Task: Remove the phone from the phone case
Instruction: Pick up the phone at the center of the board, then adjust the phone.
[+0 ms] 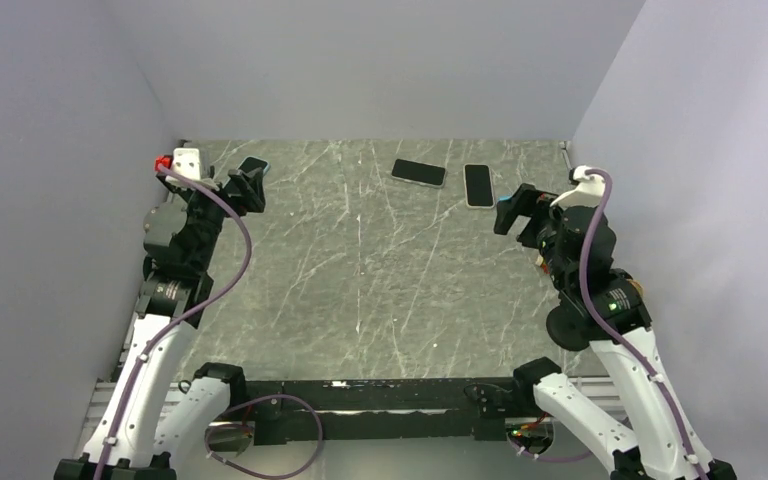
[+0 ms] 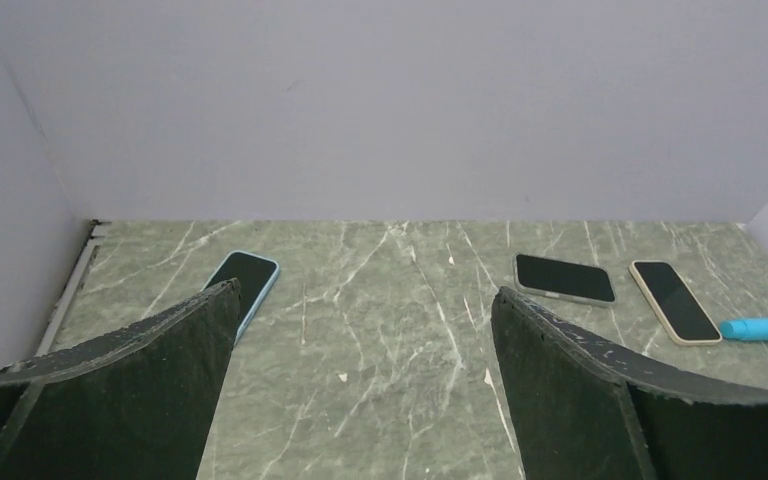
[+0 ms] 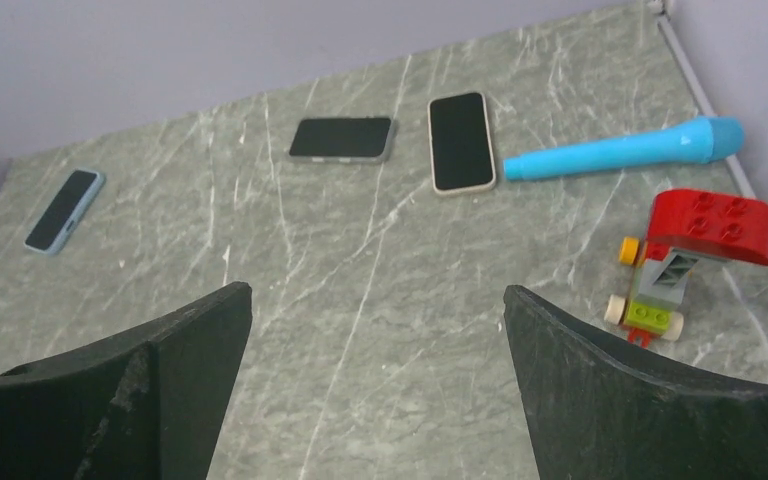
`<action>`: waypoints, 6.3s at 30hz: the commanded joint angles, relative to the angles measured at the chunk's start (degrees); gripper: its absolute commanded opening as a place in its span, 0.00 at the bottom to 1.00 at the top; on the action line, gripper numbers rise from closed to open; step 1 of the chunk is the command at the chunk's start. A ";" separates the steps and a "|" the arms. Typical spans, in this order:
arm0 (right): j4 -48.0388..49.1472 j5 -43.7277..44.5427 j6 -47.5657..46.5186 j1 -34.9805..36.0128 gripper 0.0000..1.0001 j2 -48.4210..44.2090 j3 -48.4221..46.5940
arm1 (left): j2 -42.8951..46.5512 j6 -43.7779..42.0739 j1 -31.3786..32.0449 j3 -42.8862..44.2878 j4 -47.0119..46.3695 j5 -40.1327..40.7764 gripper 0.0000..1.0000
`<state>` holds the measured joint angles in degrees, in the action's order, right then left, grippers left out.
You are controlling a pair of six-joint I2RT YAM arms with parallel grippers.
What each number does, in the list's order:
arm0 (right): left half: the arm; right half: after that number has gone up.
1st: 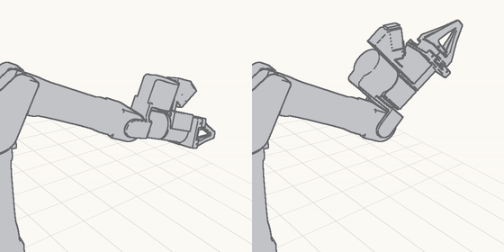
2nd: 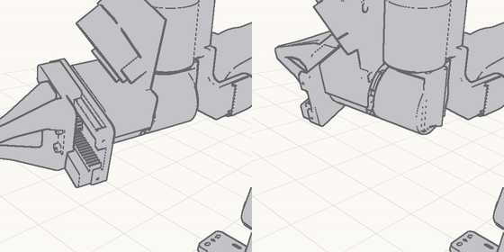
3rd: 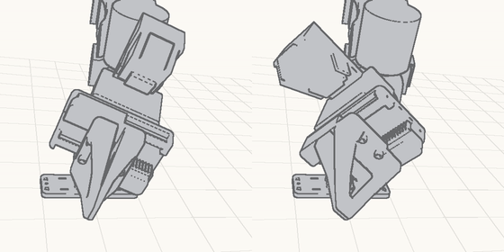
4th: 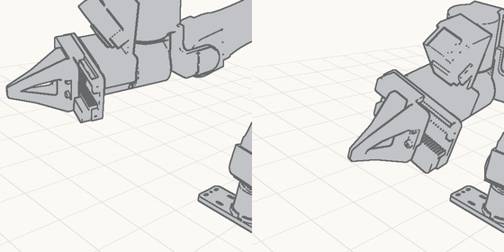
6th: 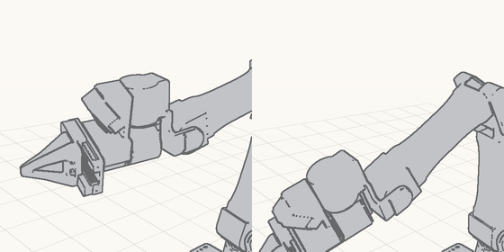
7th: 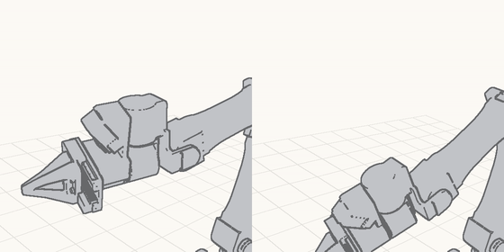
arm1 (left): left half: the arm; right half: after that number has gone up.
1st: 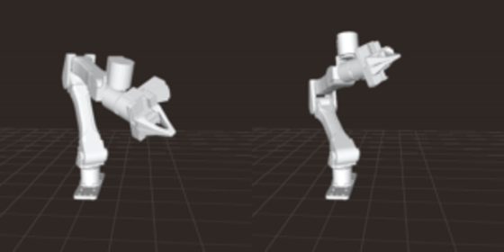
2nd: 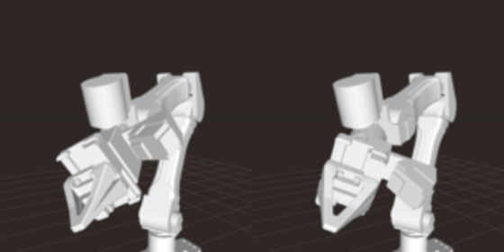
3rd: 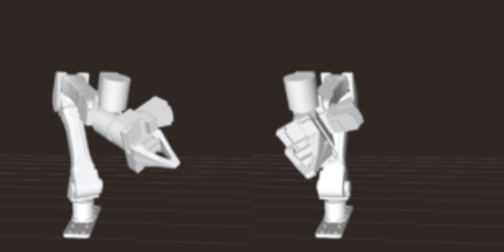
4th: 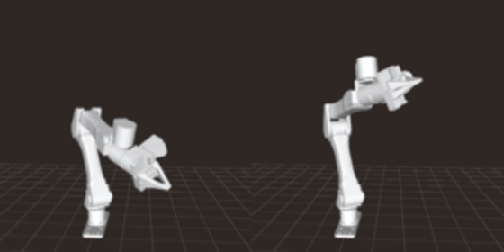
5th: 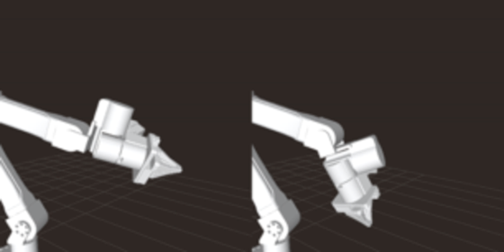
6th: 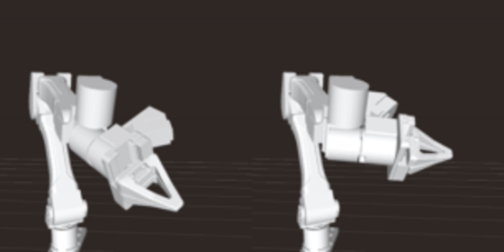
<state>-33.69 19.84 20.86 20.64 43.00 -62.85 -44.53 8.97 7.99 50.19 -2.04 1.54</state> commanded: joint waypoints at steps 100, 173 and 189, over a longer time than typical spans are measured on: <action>14.09 -14.34 -0.99 -8.71 1.00 64.97 -5.27 | -19.78 18.37 1.72 8.09 7.71 -13.91 0.99; 48.96 0.22 59.56 24.81 0.00 25.88 19.66 | -32.82 7.72 32.64 10.97 10.72 -17.61 0.20; 29.65 -6.96 27.19 13.22 1.00 19.39 13.99 | -28.50 7.78 31.51 11.33 7.71 -30.54 0.00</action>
<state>2.63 18.13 61.60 38.72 65.54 -44.27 -76.69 17.41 39.90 60.14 11.57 -22.65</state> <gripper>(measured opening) 0.995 0.144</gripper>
